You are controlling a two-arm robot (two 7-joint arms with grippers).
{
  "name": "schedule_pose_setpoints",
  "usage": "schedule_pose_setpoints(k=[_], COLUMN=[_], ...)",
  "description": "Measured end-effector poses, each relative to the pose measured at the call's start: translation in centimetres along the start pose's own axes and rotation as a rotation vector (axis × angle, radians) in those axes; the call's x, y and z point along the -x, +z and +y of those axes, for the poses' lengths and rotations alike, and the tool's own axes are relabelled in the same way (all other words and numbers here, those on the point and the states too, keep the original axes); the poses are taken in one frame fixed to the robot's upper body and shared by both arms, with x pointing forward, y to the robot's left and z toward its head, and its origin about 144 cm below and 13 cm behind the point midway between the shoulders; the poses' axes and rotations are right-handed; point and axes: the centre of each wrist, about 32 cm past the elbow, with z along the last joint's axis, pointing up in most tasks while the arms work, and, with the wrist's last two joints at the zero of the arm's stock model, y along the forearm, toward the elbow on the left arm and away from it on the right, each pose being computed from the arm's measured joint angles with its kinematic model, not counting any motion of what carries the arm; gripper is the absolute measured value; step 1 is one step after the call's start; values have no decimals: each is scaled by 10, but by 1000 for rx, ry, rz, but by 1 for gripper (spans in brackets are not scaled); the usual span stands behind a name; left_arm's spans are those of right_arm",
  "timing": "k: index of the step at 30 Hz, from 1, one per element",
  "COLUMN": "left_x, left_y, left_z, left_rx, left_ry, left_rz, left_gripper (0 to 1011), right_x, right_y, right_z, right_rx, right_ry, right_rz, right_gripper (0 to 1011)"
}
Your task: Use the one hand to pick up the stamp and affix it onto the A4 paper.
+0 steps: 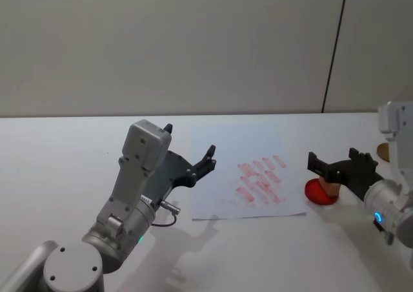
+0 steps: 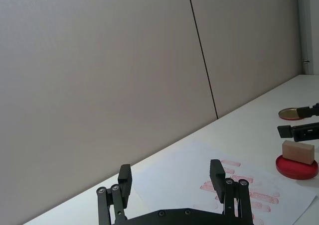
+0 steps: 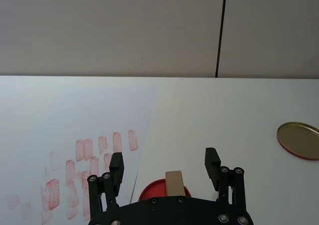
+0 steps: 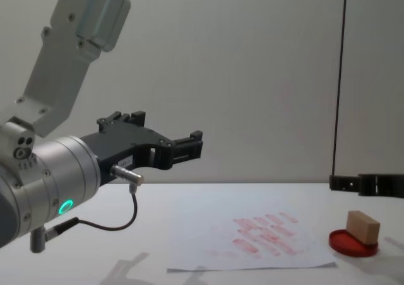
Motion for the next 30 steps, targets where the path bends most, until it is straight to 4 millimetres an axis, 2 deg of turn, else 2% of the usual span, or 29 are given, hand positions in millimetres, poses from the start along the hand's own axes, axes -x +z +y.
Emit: schedule_pose_setpoints(k=[13,20,24,30], left_x=[0,0,0,0], left_y=[0,0,0,0], left_z=[0,0,0,0], left_rx=[0,0,0,0], left_ry=[0,0,0,0], left_rz=[0,0,0,0], left_gripper=[993,993,993,993], right_x=[0,0,0,1], right_y=[-6,-11,-13,-15], right_z=[13,18,20,22], right_rx=[76,109,127,141], right_ry=[-5,-8,-11,-13], right_rz=[3,-3,-7,-12], right_gripper=[994,856,705,546])
